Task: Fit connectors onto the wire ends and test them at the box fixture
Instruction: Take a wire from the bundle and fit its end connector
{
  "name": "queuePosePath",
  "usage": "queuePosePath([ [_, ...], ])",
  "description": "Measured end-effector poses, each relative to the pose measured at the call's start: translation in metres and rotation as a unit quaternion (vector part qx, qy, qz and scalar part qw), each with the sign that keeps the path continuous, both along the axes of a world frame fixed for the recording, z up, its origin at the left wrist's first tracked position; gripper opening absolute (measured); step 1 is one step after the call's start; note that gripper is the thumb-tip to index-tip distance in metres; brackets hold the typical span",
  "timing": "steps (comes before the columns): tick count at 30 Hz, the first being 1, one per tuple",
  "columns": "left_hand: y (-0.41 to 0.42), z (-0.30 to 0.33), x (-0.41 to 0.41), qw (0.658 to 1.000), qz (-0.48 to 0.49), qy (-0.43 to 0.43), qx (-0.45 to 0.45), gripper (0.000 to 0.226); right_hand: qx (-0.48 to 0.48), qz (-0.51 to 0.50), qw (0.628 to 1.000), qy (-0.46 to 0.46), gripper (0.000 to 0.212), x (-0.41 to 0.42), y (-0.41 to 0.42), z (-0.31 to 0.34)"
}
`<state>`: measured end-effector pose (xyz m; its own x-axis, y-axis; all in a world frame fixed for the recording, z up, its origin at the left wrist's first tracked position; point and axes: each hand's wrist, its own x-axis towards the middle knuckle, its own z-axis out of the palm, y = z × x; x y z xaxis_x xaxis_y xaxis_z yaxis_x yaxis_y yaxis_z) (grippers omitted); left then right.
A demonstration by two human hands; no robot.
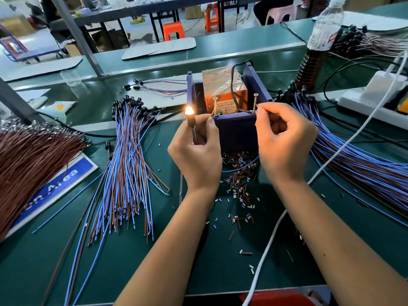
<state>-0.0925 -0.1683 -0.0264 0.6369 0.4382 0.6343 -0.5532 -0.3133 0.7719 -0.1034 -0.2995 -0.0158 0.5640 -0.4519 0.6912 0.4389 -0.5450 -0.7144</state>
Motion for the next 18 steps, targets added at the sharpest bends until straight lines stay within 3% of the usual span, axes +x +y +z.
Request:
queuePosePath([
  [6,0.001,-0.001,0.0,1.0,0.018,-0.022,0.005,0.008,0.003,0.001,1.0,-0.001,0.015,0.0,0.001,0.001],
  [12,-0.014,0.011,-0.01,0.995,0.04,-0.078,0.056,0.011,0.087,0.005,0.996,0.0,0.01,-0.003,-0.002,0.004],
  [14,-0.032,0.023,-0.013,0.996,-0.006,-0.058,0.069,0.012,0.1,0.005,0.995,-0.005,0.009,-0.008,-0.012,0.01],
  [18,-0.095,0.051,-0.021,0.982,-0.14,0.066,0.108,0.016,0.135,-0.036,0.99,-0.025,0.007,-0.022,-0.051,0.019],
])
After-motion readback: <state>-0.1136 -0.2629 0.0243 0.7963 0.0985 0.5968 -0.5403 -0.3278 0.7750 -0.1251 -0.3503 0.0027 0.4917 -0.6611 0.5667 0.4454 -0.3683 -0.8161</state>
